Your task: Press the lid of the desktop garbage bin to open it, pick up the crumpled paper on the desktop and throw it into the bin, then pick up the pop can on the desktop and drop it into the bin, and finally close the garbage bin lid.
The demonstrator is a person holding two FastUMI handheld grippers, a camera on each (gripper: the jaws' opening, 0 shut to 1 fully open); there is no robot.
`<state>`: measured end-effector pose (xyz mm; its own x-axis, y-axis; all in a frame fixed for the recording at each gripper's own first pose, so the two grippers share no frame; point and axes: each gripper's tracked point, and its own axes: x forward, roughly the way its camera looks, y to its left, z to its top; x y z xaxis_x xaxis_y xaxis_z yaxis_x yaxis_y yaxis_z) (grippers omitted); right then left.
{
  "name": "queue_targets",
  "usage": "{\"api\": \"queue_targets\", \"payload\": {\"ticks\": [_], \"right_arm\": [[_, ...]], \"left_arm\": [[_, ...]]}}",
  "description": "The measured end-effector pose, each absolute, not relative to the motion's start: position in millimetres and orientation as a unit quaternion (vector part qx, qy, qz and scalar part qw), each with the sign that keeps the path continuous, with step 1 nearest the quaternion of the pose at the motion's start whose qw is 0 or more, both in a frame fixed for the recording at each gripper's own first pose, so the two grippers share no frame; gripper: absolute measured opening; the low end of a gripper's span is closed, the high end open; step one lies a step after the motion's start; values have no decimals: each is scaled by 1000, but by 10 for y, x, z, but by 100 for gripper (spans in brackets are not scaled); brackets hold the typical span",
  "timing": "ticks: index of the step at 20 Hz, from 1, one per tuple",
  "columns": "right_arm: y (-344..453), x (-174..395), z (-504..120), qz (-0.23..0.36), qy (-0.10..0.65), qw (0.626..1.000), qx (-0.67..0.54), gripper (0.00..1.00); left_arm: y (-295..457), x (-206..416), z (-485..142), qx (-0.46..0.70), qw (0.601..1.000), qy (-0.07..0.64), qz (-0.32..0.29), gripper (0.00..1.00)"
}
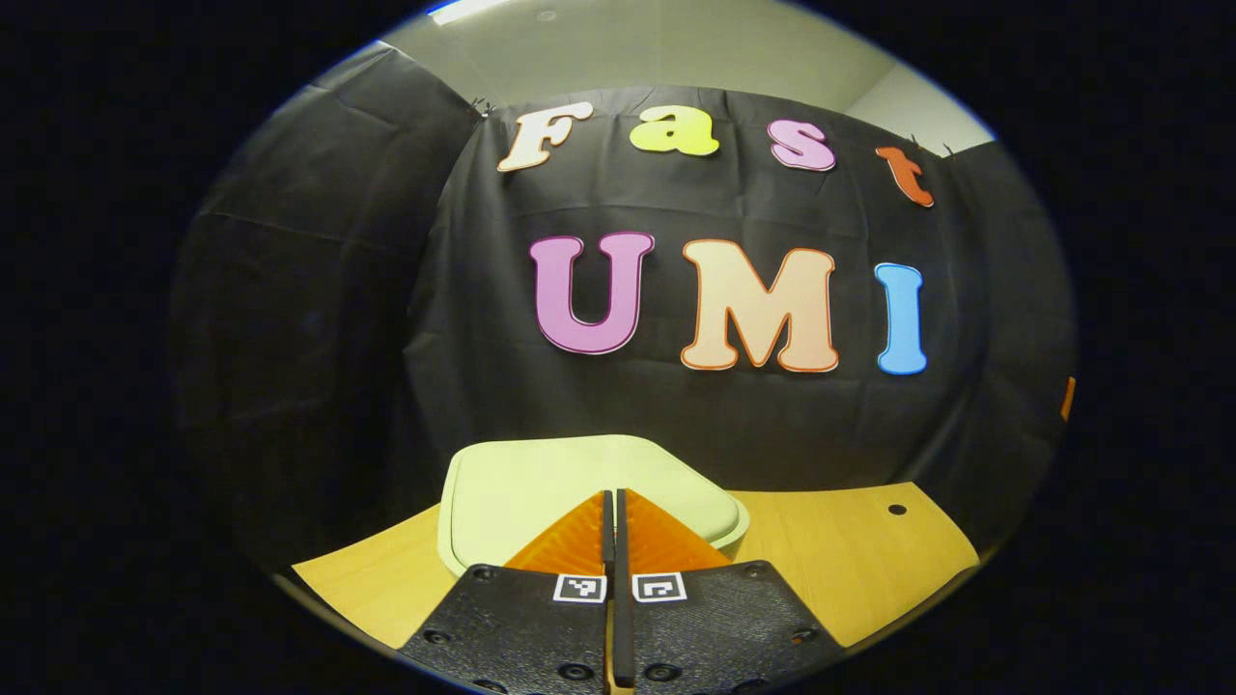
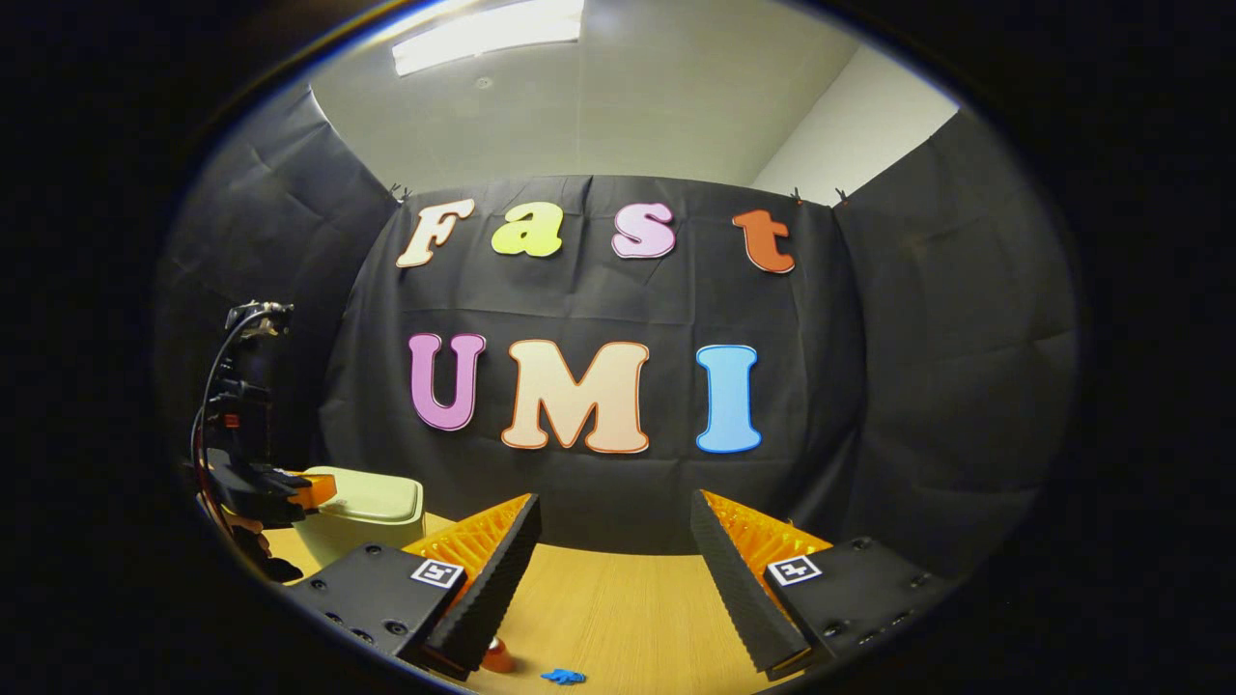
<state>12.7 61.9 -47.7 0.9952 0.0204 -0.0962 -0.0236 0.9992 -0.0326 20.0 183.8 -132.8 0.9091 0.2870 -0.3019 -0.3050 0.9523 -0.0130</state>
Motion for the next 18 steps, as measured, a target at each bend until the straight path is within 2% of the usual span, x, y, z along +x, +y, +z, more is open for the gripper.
{"api": "queue_targets", "payload": {"ticks": [3, 7, 9, 10, 11, 14, 18], "right_arm": [[656, 132, -519, 12, 55, 998, -19, 98], [687, 158, -566, 18, 59, 998, -18, 98], [678, 172, -587, 20, 60, 998, -13, 98], [680, 180, -589, 22, 61, 998, -6, 100], [674, 199, -606, 25, 62, 998, -1, 98], [601, 273, -590, 30, 59, 998, 9, 98], [540, 359, -589, 39, 57, 997, 16, 98]], "left_arm": [[1810, 188, -1495, -37, 974, 168, 149, 0], [1826, 198, -1495, -55, 977, 133, 154, 0], [1786, 221, -1519, -57, 979, 137, 142, 0], [1805, 214, -1453, -55, 981, 121, 143, 0], [1829, 248, -1375, -53, 982, 108, 147, 0], [1819, 234, -1341, -31, 980, 112, 161, 0], [1665, 285, -870, -15, 987, 56, 147, 0]]}}
